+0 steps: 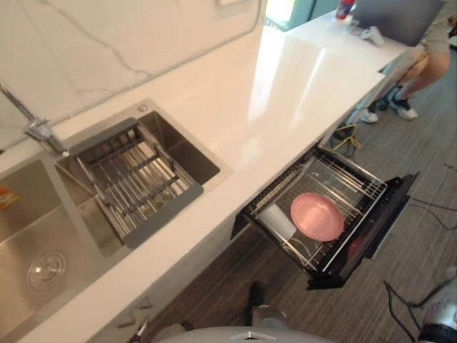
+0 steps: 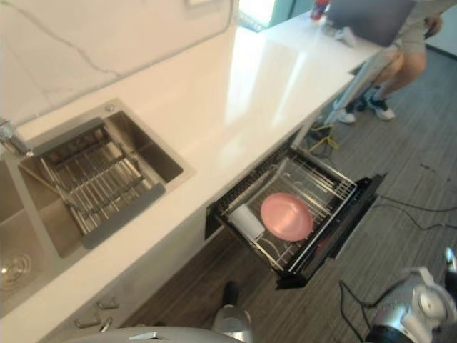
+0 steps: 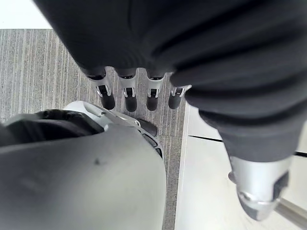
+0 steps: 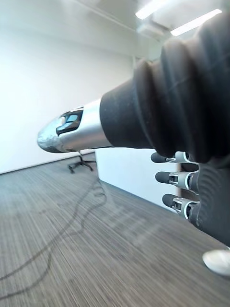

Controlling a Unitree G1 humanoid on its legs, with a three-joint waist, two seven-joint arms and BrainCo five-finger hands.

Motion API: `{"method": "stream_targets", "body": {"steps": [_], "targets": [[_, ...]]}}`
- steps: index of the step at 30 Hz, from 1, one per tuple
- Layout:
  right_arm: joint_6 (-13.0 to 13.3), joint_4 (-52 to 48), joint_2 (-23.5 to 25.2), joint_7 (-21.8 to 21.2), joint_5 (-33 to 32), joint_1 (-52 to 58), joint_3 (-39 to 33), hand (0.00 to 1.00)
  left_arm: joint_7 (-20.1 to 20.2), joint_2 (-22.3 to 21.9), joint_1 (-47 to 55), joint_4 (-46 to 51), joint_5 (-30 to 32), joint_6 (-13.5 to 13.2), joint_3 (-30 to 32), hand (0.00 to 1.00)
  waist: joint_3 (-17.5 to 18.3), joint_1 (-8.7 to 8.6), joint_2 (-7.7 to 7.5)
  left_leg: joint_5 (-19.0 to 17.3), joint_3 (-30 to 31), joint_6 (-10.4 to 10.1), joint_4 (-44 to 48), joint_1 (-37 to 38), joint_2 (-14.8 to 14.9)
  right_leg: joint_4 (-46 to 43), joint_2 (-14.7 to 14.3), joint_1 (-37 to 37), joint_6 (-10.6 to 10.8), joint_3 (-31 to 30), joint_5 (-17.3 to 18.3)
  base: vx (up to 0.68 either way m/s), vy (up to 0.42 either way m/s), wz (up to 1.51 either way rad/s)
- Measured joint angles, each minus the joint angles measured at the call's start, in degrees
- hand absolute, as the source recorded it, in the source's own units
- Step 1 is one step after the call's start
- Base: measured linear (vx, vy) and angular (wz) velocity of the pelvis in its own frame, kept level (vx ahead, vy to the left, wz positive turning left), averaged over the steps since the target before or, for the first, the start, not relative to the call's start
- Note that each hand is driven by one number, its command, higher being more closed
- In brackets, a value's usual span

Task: Walk over to the sink, pick up the cup, carry it to the dishwasher, place the cup inside the dishwasher, then close the dishwasher door

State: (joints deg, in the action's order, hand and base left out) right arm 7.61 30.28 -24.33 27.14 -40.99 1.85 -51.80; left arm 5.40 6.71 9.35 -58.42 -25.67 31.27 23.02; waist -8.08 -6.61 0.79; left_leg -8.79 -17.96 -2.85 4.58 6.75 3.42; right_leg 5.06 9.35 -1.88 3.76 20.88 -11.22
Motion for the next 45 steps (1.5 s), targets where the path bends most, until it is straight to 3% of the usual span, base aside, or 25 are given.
{"method": "stream_targets", "body": {"steps": [2, 6, 9, 14, 20, 34, 39, 45], "targets": [[0.13, 0.14, 3.13, -3.88, -3.3, 1.29, -0.09, 0.0, 0.0, -0.42, -0.09, -1.04, 0.01, 0.73, 1.94, 0.0, 0.34, -0.42, 0.54, 0.16, -0.06, -0.39, -0.61, 0.41, 0.03, 0.01, 0.06, -0.01, -0.25, -0.04, 0.14, -0.04, -0.001, -0.03], [-0.47, 0.58, 10.55, -12.35, -9.68, 2.44, 4.45, 0.0, 0.0, -1.41, 0.37, -1.37, 0.07, 1.1, 4.37, 0.0, 1.02, 0.54, 1.6, 0.9, 0.52, -1.02, -1.8, 0.43, 0.62, 0.02, -0.41, 0.0, -0.53, 0.96, 0.6, -0.04, -0.034, 0.1], [-0.56, 1.88, 15.14, -15.5, -10.93, 2.28, 9.3, 0.0, -0.29, -2.61, 0.59, -1.35, 0.09, 1.2, 5.31, 0.0, 1.35, 2.34, 2.13, 1.1, 0.8, -1.34, -1.81, 0.45, 1.44, 0.03, -0.77, 0.82, -0.65, 2.35, 1.08, -0.01, -0.031, 0.21], [0.32, 7.4, 18.42, -18.4, -11.49, 2.24, 12.9, 0.0, -0.3, -4.59, 1.99, -1.46, 1.07, 1.23, 6.83, 0.0, 2.11, 4.8, 2.26, 2.56, 2.15, -1.92, -3.01, 0.5, 1.91, 0.03, -0.61, 2.11, -0.18, 5.12, 1.76, 0.03, 0.01, 0.32], [1.64, 12.01, 17.97, -19.23, -11.48, 3.4, 16.23, 0.0, 0.13, -4.51, 2.91, -1.79, 1.23, 1.3, 7.51, 0.0, 2.63, 5.29, 2.37, 3.51, 4.82, -1.75, -3.89, 1.25, 1.95, 0.05, -0.49, 3.94, 0.2, 8.22, 1.97, 0.04, 0.018, 0.2], [2.1, 12.99, 13.92, -18.53, -10.32, -2.69, 29.32, 0.0, 0.37, -2.86, 3.94, -1.32, 2.34, 1.09, 0.2, 0.0, 2.42, 7.3, 2.73, 5.75, 11.98, -2.4, -3.64, -2.66, 1.64, 0.07, -0.27, 4.56, -0.29, 14.58, 2.81, -0.05, -0.02, 0.25], [1.85, 11.18, 12.34, -21.41, -10.39, -5.09, 30.41, 0.0, 1.2, -3.11, 5.31, -1.34, 3.34, -0.18, -0.74, 0.0, 1.28, 8.36, 5.15, 5.84, 14.84, -2.52, -3.61, -4.41, 1.57, 0.05, -0.44, 4.18, -0.63, 16.58, 2.9, -0.04, -0.016, 0.2], [1.21, 11.1, 9.84, -23.69, -12.31, -8.64, 31.04, 0.0, 1.48, -3.35, 6.48, -2.92, 3.6, -2.18, -1.33, 0.0, 0.41, 8.83, 7.83, 8.99, 18.55, -2.53, -3.76, -6.82, 1.3, -0.02, -0.35, 4.05, -0.92, 20.43, 3.05, -0.01, -0.007, 0.32]]}}
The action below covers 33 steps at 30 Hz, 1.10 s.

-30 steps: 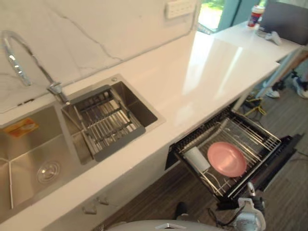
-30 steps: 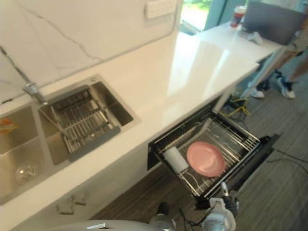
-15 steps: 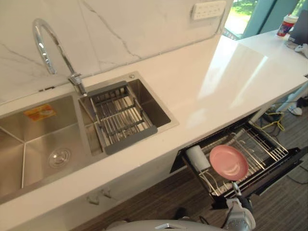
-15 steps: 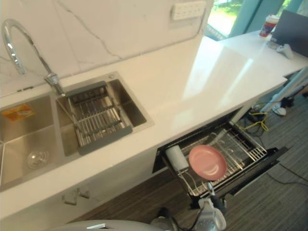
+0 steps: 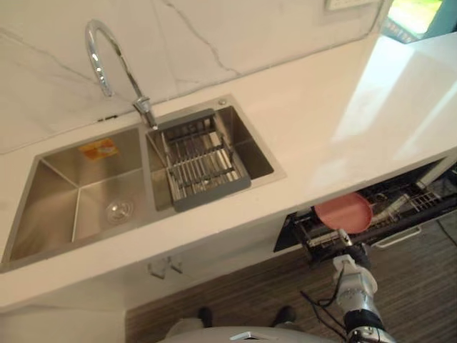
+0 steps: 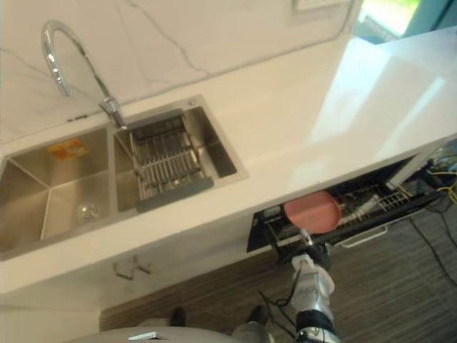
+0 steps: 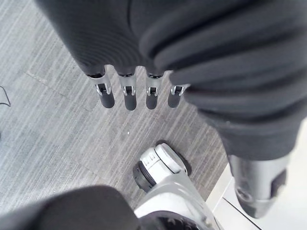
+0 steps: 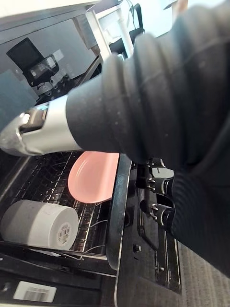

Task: Walk over to the sink, pick up the cup, carry it to the dishwasher, place the cup inside the dishwasher, then close the dishwasher door

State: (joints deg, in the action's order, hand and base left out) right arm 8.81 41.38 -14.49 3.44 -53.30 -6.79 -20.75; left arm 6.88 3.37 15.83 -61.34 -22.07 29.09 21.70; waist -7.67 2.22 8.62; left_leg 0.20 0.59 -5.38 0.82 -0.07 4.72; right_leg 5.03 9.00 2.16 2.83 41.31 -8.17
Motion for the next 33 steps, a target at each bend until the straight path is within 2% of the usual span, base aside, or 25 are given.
{"method": "stream_targets", "body": {"steps": [3, 4, 6, 9, 10, 12, 14, 15, 19, 21, 22, 23, 24, 25, 26, 27, 28, 29, 30, 33], "targets": [[0.77, 0.12, -1.99, 0.47, -2.65, -6.65, -0.06, 0.0, 1.86, -0.08, -0.56, -0.08, 0.51, -2.0, -2.38, 0.0, -3.56, 0.15, 1.37, 2.13, 2.23, 0.19, 0.01, -3.23, -0.64, -0.38, 0.88, -1.89, -0.63, 2.12, -0.71, -0.09, 0.0, 0.36], [1.11, 0.17, -2.72, 0.55, -3.46, -10.62, -0.05, 0.0, 2.39, -0.24, -1.17, -0.12, 0.98, -2.97, -3.68, 0.0, -5.28, 0.29, 2.72, 2.53, 2.73, -0.11, -0.15, -4.61, -0.69, -1.19, 0.92, -3.44, -0.88, 2.17, -0.95, -0.14, -0.006, 0.19], [1.78, 0.17, -4.36, 0.57, -3.9, -15.93, -0.05, 0.0, 2.87, -1.09, -2.31, -0.1, 1.0, -4.74, -4.27, 0.0, -8.93, 1.06, 4.0, 3.21, 2.95, 0.08, -1.13, -5.4, -0.38, -3.21, 1.59, -5.02, -1.37, 2.4, -0.63, -0.15, -0.028, 0.14], [5.68, -0.05, -4.2, 0.23, -6.42, -19.52, -0.02, 0.0, 3.4, -3.02, -2.31, -0.12, 0.91, -6.61, -4.6, 0.0, -11.38, 1.16, 5.36, 4.91, 3.32, 0.16, -2.16, -7.09, -0.01, -8.29, 2.86, -8.46, -2.27, 3.32, 1.11, -0.08, -0.036, 0.15], [6.22, -0.07, -4.12, 0.22, -6.83, -20.43, 0.18, 0.0, 3.4, -3.32, -2.37, -0.1, 0.91, -6.78, -4.74, 0.0, -11.82, 1.15, 5.36, 5.34, 3.26, 0.16, -2.11, -7.83, 0.12, -9.99, 3.28, -9.35, -2.5, 3.15, 1.89, -0.11, -0.052, 0.03], [8.17, -1.11, -3.87, 0.25, -9.04, -21.54, 0.55, 0.0, 3.4, -3.77, -2.99, 0.33, 0.89, -7.1, -5.04, 0.0, -12.44, 1.17, 4.94, 5.39, 2.19, 0.22, -2.19, -9.29, 0.6, -16.59, 5.76, -12.85, -2.85, 3.14, 5.04, -0.14, -0.09, 0.09], [9.84, -4.45, -2.27, 0.2, -11.48, -21.72, 0.67, 0.0, 3.41, -3.78, -3.73, 1.49, 0.85, -7.42, -4.99, 0.0, -13.09, 1.5, 4.65, 5.34, 0.21, 0.3, -2.26, -10.34, 1.08, -19.65, 6.87, -15.13, -3.17, 2.93, 6.52, -0.11, -0.124, 0.07], [11.04, -6.4, -1.3, -0.38, -12.89, -22.38, 1.44, 0.0, 3.41, -3.81, -4.12, 2.26, 0.77, -7.53, -4.95, 0.0, -13.32, 1.6, 4.56, 5.27, -1.19, 0.42, -2.48, -10.89, 1.84, -20.05, 6.87, -16.44, -2.95, 2.89, 6.91, -0.11, -0.133, -0.02], [12.63, -8.04, 0.92, -0.56, -15.3, -23.98, 2.3, 0.0, 3.42, -3.92, -5.56, 2.8, 0.74, -7.54, -3.84, 0.0, -14.03, 2.63, 3.82, 3.9, -4.38, 2.18, -3.92, -10.81, 3.62, -19.15, 5.57, -17.45, -2.97, 2.82, 7.02, -0.07, -0.141, -0.07], [12.57, -9.52, 2.6, -0.94, -15.39, -23.72, 4.47, 0.0, 3.51, -4.15, -5.59, 2.73, 0.73, -7.25, -3.79, 0.0, -14.22, 2.97, 3.51, 2.35, -5.67, 2.7, -4.14, -11.07, 5.76, -17.74, 2.86, -17.49, -2.86, 2.4, 7.08, -0.06, -0.166, -0.16], [12.74, -10.1, 2.92, -1.63, -15.05, -21.83, 6.13, 0.0, 3.51, -3.84, -5.53, 2.57, 0.74, -7.26, -3.42, 0.0, -14.51, 2.79, 2.64, 2.97, -6.14, 1.42, -3.58, -10.42, 5.42, -23.94, 4.78, -18.76, -3.83, -2.26, 10.59, -0.03, -0.144, 0.1], [12.84, -10.21, 2.76, -1.96, -14.07, -19.64, 7.85, 0.0, 3.37, -3.97, -5.54, 2.51, 0.73, -7.42, -3.38, 0.0, -14.58, 2.76, 2.38, 2.43, -5.81, 0.56, -3.03, -9.68, 5.48, -24.04, 4.47, -18.09, -6.45, -2.11, 11.18, -0.03, -0.115, 0.16], [12.82, -11.06, 2.78, -2.46, -13.47, -17.64, 9.85, 0.0, 3.5, -4.19, -5.32, 2.18, 0.51, -7.43, -3.54, 0.0, -14.59, 2.78, 1.34, 2.3, -5.99, 0.41, -1.86, -9.8, 5.46, -23.17, 4.27, -17.76, -6.47, -1.87, 11.35, -0.01, -0.105, -0.12], [12.77, -12.88, 3.56, -4.15, -11.22, -15.51, 13.43, 0.0, 3.6, -4.22, -5.59, 0.92, -0.26, -7.23, -3.46, 0.0, -14.36, 2.71, 0.25, 2.26, -7.05, 0.53, 1.87, -9.8, 3.88, -20.55, 3.71, -17.29, -5.68, -2.11, 11.04, -0.02, -0.115, -0.39], [12.76, -14.02, 3.74, -4.83, -9.89, -14.11, 14.59, 0.0, 3.64, -4.05, -5.37, 0.52, -0.33, -7.15, -3.46, 0.0, -13.52, 2.99, 1.16, 1.83, -7.22, 1.33, 2.69, -10.02, 3.94, -18.51, 2.08, -16.77, -3.12, -1.59, 12.07, 0.04, -0.044, -0.51], [12.79, -15.41, 3.94, -6.18, -7.56, -11.32, 16.28, 0.0, 3.47, -4.31, -4.66, -0.46, -0.37, -7.22, -3.19, 0.0, -12.14, 2.61, 2.72, 2.33, -6.93, 0.96, 1.37, -9.18, 5.79, -29.95, 2.77, -17.36, -5.13, -3.16, 13.93, 0.09, -0.046, -0.12], [13.24, -14.77, 5.86, -6.79, -5.38, -7.85, 17.37, 0.0, 3.15, -1.84, -4.57, -0.39, -0.37, -7.54, -3.14, 0.0, -11.87, 1.98, -1.25, 3.56, -7.75, -0.68, 0.74, -6.3, 3.37, -30.27, 4.63, -14.73, -3.31, -7.76, 19.08, 0.11, -0.075, -0.07], [13.0, -13.19, 5.57, -7.12, -3.92, -6.78, 18.02, 0.0, 2.7, -1.74, -4.6, -0.42, -0.39, -7.43, -3.49, 0.0, -11.57, 2.2, -0.91, 3.94, -7.39, -0.79, 0.42, -5.66, 3.99, -28.42, 3.66, -13.91, -2.2, -8.04, 17.98, 0.05, -0.119, -0.04], [12.28, -12.22, 5.62, -7.18, -1.81, -3.81, 20.08, 0.0, 2.61, -1.8, -4.64, -0.64, -0.6, -6.87, -3.84, 0.0, -10.1, 2.39, -1.29, 4.72, -7.52, -0.32, -0.27, -5.0, 4.53, -25.52, 2.17, -12.4, -2.79, -7.8, 16.76, 0.04, -0.079, -0.22], [11.14, -7.98, 6.27, -7.21, 5.25, 4.06, 21.8, 0.0, 0.86, -1.4, -3.52, -1.16, -1.5, -5.2, -3.83, 0.0, -6.34, 1.78, -2.51, 4.43, -10.0, -1.04, -1.28, -3.15, 4.56, -22.28, 1.07, -10.86, -1.79, -9.08, 15.31, 0.08, 0.029, -0.22]]}}
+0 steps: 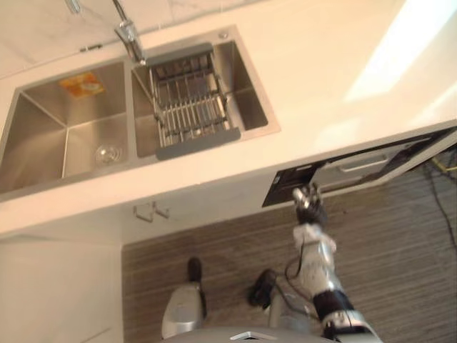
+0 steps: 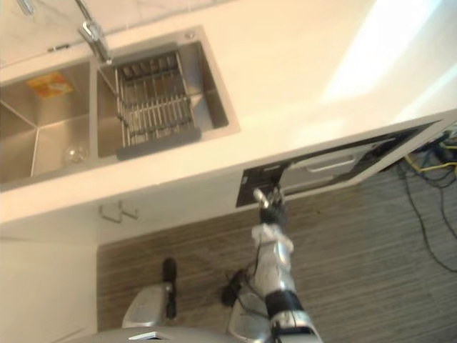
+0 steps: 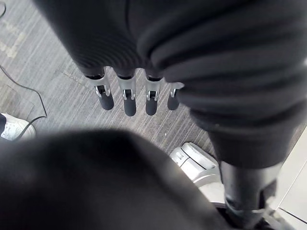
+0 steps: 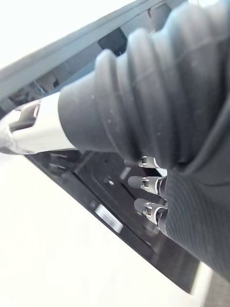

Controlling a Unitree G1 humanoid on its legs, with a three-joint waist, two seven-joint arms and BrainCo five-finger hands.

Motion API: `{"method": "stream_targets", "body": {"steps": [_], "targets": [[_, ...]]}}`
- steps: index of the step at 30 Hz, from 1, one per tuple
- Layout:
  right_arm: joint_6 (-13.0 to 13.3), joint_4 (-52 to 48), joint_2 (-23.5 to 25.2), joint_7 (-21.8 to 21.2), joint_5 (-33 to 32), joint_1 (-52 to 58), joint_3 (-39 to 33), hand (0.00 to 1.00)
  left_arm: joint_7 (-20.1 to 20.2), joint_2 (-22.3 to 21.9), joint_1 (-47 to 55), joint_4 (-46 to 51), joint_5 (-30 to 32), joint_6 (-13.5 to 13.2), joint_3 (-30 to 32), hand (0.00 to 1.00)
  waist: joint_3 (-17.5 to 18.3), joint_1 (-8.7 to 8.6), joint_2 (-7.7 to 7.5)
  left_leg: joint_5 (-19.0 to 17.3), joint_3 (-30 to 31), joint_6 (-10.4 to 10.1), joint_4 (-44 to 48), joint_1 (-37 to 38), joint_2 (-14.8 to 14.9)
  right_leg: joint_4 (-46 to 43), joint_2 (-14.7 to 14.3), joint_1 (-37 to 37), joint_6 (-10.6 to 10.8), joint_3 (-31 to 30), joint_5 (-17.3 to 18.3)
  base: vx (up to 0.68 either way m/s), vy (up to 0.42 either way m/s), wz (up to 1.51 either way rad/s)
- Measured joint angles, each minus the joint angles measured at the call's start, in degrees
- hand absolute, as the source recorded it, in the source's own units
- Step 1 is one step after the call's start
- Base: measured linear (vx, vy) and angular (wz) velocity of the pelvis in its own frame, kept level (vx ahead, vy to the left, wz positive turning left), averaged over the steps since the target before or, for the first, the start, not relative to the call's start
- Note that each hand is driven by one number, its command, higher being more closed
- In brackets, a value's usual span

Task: Walk over to the sink, pick up the cup, carry it to the dishwasher, place the cup inside the dishwasher, then close the dishwasher door

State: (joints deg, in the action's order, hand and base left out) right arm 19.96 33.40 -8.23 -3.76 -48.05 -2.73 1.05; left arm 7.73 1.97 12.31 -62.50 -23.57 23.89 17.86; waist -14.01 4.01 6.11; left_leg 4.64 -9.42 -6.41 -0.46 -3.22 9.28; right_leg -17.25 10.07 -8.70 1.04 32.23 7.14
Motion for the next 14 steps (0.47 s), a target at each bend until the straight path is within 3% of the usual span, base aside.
{"method": "stream_targets", "body": {"steps": [4, 6, 9, 12, 14], "targets": [[-4.4, 9.97, 0.0, -0.14, 7.54, 5.51, -0.2, 0.0, -3.82, 0.51, 0.42, 0.05, -0.63, 1.87, 0.01, 0.0, 2.6, -1.22, -0.75, -2.62, -3.32, 0.47, 0.38, 2.79, -0.43, 8.47, -1.96, 4.26, 1.54, -1.9, -4.63, 0.09, 0.139, -0.39], [-7.73, 17.04, 0.56, -1.55, 11.31, 8.23, -2.28, 0.0, -3.94, 1.52, 0.49, -0.04, -0.55, 4.18, -0.07, 0.0, 3.97, -1.92, -1.72, -3.86, -5.62, 0.94, 0.39, 4.36, -0.82, 14.78, -2.9, 7.03, 2.32, -3.39, -8.32, 0.07, 0.125, -0.5], [-9.95, 23.68, 0.63, -3.31, 16.54, 9.57, -6.8, 0.0, -3.52, 3.18, 0.6, -0.06, 0.37, 6.56, -0.22, 0.0, 5.15, -3.04, -3.0, -4.63, -7.96, 1.23, 0.36, 5.84, -1.89, 21.15, -3.3, 10.13, 2.73, -4.8, -12.33, 0.08, 0.099, -0.31], [-13.83, 26.75, 0.78, -3.26, 19.32, 11.0, -10.92, 0.0, -4.14, 3.86, 0.76, -0.1, 0.53, 4.27, -0.79, 0.0, 5.44, -3.79, -3.22, -5.44, -8.49, 1.15, 0.36, 7.59, -2.16, 22.34, -3.27, 11.83, 3.04, -5.22, -12.75, 0.03, 0.062, -0.13], [-17.06, 27.73, 0.75, -3.19, 20.32, 11.27, -12.62, 0.0, -3.94, 4.23, 0.76, -0.12, 0.01, 4.62, -1.04, 0.0, 5.45, -3.82, -3.3, -5.76, -8.7, 1.06, 0.33, 8.3, -2.07, 22.36, -3.37, 12.23, 3.09, -5.43, -12.72, 0.0, 0.031, -0.06]]}}
